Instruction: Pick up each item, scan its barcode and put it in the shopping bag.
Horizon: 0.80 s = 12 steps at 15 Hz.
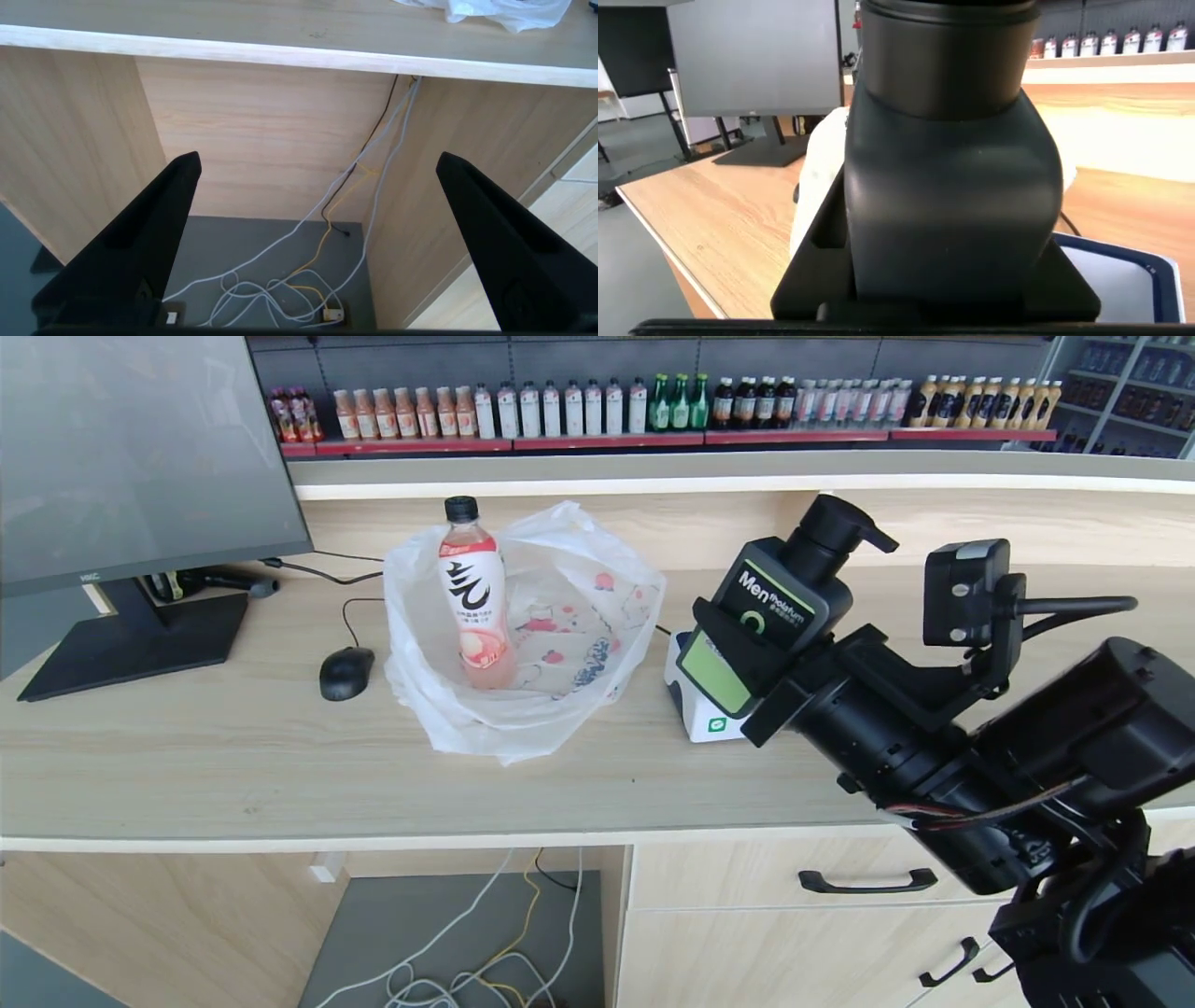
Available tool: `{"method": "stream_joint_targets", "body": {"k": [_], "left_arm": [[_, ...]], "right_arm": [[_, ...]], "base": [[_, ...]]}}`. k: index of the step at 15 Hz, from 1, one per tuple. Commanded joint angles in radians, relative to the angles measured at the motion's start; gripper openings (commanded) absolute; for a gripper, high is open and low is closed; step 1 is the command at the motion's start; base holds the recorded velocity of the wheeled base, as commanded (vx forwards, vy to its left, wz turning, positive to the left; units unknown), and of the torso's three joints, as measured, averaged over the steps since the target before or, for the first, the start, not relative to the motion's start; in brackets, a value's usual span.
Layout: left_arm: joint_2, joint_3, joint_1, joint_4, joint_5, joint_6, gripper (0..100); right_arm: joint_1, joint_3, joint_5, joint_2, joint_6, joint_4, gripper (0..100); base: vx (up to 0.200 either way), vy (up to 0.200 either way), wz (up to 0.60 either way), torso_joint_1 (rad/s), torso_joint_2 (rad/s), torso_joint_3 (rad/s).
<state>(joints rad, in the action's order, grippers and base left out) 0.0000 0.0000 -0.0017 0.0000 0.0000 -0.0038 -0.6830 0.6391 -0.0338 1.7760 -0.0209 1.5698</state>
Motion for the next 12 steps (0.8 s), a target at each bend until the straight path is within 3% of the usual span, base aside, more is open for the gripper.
{"method": "stream_joint_targets", "body": {"k": [1,4,10,12], "left_arm": [[0.0,0.0,0.0,0.0,0.0,-0.001,100],[0.0,0.0,0.002,0.0,0.0,-0.002,100],[0.0,0.0,0.002,0.0,0.0,-0.002,100],[0.0,0.0,0.0,0.0,0.0,0.002,100]], "right_arm": [[0.0,-0.032,0.0,0.003,0.002,0.001,0],[-0.001,-0.108,0.0,-0.006,0.009,0.001,0],[0.002,-0.134,0.002,-0.058,0.024,0.001,0],[0.002,-0.147,0.008,-0.078,0.025,0.001,0]], "base": [[0.0,0.2,0.0,-0.002,0.0,0.007],[0.0,0.2,0.0,0.004,0.0,-0.001],[0.0,0.2,0.0,-0.002,0.0,0.005],[0.0,0.0,0.0,0.0,0.0,0.0]]}}
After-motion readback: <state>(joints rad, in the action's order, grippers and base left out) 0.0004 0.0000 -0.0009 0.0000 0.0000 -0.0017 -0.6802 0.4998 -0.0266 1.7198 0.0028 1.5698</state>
